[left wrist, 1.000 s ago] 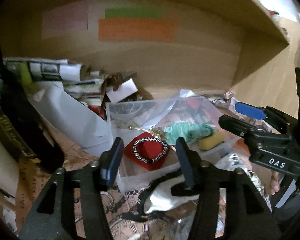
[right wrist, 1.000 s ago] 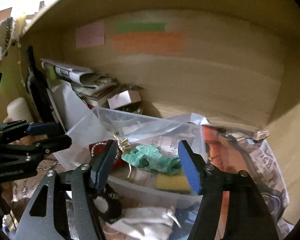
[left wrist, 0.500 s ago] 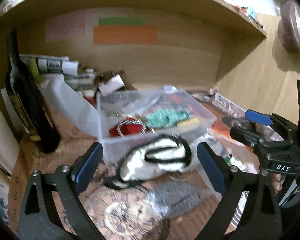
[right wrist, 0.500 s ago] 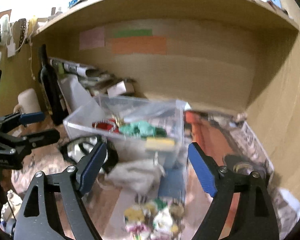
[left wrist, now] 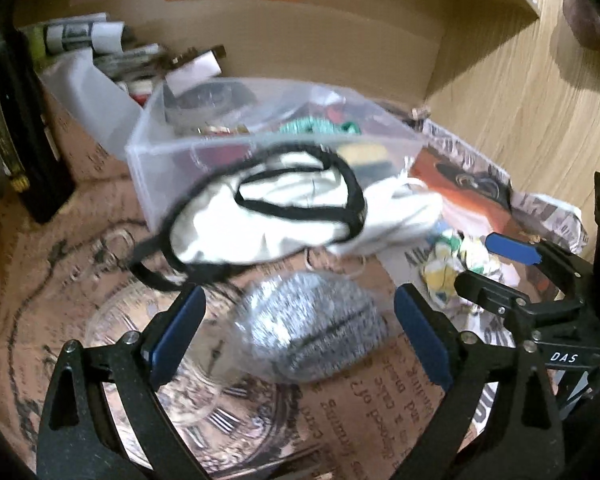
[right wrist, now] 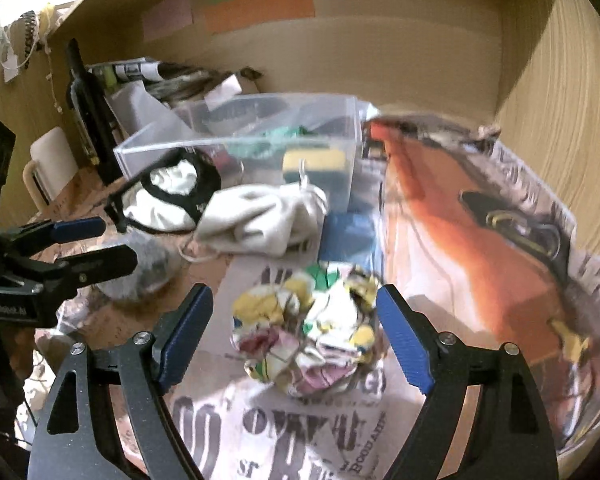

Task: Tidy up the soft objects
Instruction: 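Grasp the bagged silver mesh scrubber with the left tool while the right grasps the floral cloth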

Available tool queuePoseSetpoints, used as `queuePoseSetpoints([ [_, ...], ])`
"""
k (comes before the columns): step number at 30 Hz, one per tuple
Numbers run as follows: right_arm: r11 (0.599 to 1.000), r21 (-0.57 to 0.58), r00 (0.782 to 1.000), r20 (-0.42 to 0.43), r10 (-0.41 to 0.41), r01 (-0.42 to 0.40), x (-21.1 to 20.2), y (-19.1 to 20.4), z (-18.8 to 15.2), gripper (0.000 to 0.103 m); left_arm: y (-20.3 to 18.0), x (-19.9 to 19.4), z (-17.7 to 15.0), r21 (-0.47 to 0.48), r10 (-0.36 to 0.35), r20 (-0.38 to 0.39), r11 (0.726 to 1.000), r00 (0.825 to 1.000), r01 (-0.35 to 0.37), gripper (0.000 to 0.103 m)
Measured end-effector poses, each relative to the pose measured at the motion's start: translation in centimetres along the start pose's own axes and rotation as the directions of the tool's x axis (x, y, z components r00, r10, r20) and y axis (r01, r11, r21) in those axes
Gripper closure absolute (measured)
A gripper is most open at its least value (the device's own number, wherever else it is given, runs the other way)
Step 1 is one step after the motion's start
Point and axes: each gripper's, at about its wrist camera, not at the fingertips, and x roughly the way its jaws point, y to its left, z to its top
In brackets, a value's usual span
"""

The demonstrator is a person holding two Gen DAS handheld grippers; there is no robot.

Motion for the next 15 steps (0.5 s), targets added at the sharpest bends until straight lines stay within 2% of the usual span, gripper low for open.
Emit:
queuePoseSetpoints([
  [5, 1.0, 0.019, 1.0, -0.016, 0.006, -0.006, 0.8, -0.3, -0.8, 0.024, -0.3, 1.2, -0.6, -0.001, -0.004, -0.029, 1.0, 1.0, 0.004, 0.007],
  [9, 0.999, 0.042, 1.0, -0.008, 0.014, -0.013, 1.0, -0.7, -0.9, 0.044, -0.5, 1.8, -0.8, -0.004, -0.019, -0.035, 1.0, 0.999, 0.019, 0.007],
  [11, 1.0, 0.031, 1.0, -0.006, -0.001, 0.001, 1.0, -0.7, -1.0, 0.054, -0.7, 2.1, -1.0, -0.004, -0.028, -0.033, 1.0, 0.999, 0.028, 0.01],
  [15, 1.0, 0.023, 1.0, -0.008, 0.005, -0.004, 1.0, -0.7, -1.1, 0.074, -1.1, 1.9, -1.0, 0.02, -0.039, -0.021, 0.999, 0.999, 0.039, 0.029],
])
